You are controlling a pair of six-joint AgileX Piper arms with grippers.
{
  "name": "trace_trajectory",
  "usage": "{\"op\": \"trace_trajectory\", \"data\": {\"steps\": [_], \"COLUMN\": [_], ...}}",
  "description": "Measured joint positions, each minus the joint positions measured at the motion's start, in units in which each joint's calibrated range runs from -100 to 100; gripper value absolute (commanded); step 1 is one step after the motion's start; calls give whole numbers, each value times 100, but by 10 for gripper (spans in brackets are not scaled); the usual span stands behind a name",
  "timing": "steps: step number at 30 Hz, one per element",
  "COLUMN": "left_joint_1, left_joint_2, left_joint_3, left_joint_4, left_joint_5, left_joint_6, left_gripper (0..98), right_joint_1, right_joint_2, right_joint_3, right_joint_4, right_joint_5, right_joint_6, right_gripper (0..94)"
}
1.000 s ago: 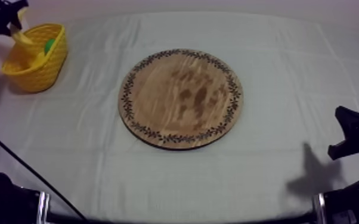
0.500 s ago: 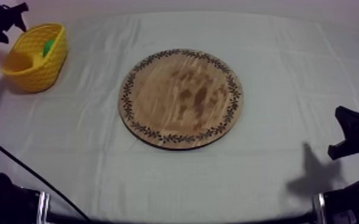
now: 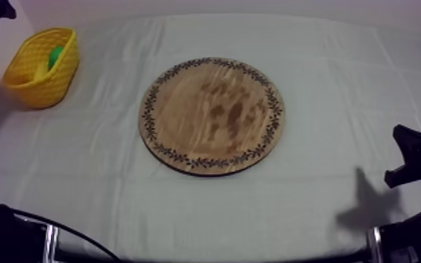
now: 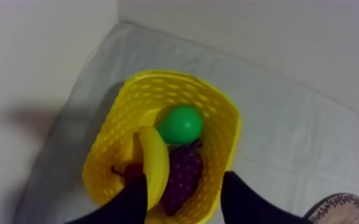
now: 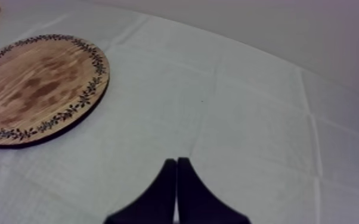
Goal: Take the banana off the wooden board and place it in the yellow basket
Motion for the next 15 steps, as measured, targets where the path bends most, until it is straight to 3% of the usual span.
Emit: {"op": "trace_trajectory", "data": {"steps": [5,15], "left_joint_1": [102,309], "left_joint_2": [-1263,-3630], "left_joint_3": [1089,3417], "left_joint_4": [204,344], "left_joint_5": [-451,-997], "left_joint_6": [-255,-585], "left_gripper": [415,355], "right_joint_1": [0,0], "right_joint_2": [0,0], "right_joint_3": [0,0], "right_joint_4": [0,0], "right_joint_5": [-7,-7], "right_joint_6": [0,0], "right_gripper": [3,3]}}
